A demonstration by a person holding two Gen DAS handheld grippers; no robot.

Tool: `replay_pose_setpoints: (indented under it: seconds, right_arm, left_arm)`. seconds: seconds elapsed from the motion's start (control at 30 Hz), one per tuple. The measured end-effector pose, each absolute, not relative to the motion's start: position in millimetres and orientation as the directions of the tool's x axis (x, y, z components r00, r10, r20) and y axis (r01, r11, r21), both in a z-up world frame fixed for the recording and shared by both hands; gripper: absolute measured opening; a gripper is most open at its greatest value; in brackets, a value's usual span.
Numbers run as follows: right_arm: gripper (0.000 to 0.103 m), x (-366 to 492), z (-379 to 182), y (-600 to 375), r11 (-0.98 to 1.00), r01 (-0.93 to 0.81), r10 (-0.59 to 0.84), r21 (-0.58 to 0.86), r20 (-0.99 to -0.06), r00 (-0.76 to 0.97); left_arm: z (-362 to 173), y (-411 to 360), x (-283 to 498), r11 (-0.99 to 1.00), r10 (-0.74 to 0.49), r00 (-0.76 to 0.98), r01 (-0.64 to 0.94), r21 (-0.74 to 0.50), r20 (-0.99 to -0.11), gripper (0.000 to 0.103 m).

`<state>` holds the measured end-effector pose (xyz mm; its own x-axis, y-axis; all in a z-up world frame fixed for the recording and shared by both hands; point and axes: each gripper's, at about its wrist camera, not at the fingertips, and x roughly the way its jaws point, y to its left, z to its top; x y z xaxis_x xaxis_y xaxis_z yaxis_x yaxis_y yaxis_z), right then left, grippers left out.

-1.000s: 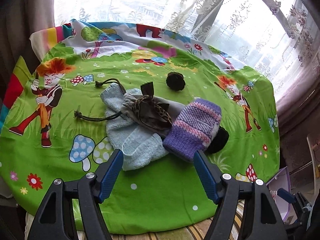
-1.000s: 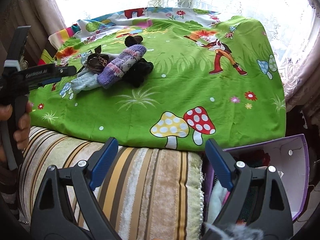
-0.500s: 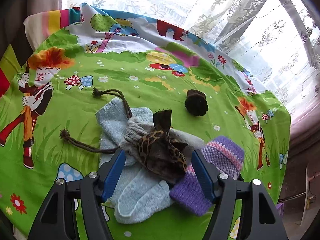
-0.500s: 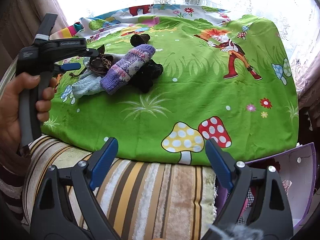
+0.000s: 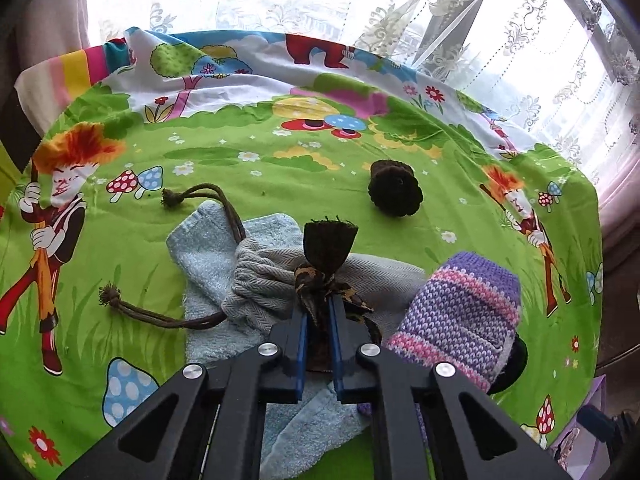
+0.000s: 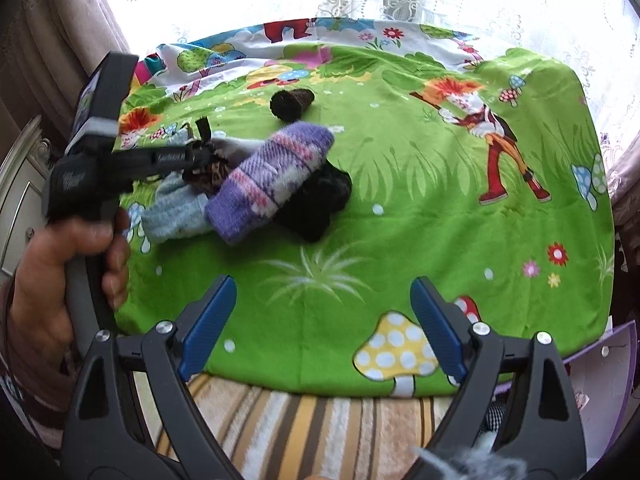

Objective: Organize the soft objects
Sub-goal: 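Grasp the leopard pouch with the left tool while the right tool grasps the purple mitten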

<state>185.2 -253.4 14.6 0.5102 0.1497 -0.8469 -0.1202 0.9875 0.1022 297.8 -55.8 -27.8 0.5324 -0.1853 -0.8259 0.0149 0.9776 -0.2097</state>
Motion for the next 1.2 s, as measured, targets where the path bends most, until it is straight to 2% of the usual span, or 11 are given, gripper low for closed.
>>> replay_pose_setpoints:
  seconds: [0.23,0.37,0.53,0.77,0.97,1.2]
  right_arm:
    - [0.090,225,8,-230,0.984,-0.098,0.178,0.149,-0.845,0.504]
    - [0.090,244,-3,-219,0.980,-0.073,0.195,0.183,-0.849,0.491]
    - [0.090,260,-18,-208,0.985,-0.050,0.169,0.166,-0.860,0.482]
    - [0.090,272,-32,-204,0.990,-0.026,0.135,0.140,-0.865,0.482]
    - [0.072,279,-36,-191,0.994,-0.063,0.113,0.094,-0.862,0.494]
    - [0.043,278,-37,-183,0.990,-0.115,0.130,0.083,-0.852,0.507]
  left_arm:
    - [-24,-32,274,0.950,-0.254,0.561,-0.008,-0.312,-0.788,0.009]
    - [-22,-20,261,0.941,-0.254,0.590,-0.031,-0.336,-0.766,0.009]
    - [-21,-9,256,0.934,-0.249,0.618,-0.051,-0.354,-0.746,0.008]
    - [-29,5,257,0.899,-0.301,0.620,-0.068,-0.432,-0.724,0.007]
    - [-31,6,257,0.886,-0.327,0.621,-0.062,-0.460,-0.713,0.007]
    - [-39,1,260,0.896,-0.316,0.597,-0.068,-0.439,-0.738,0.010]
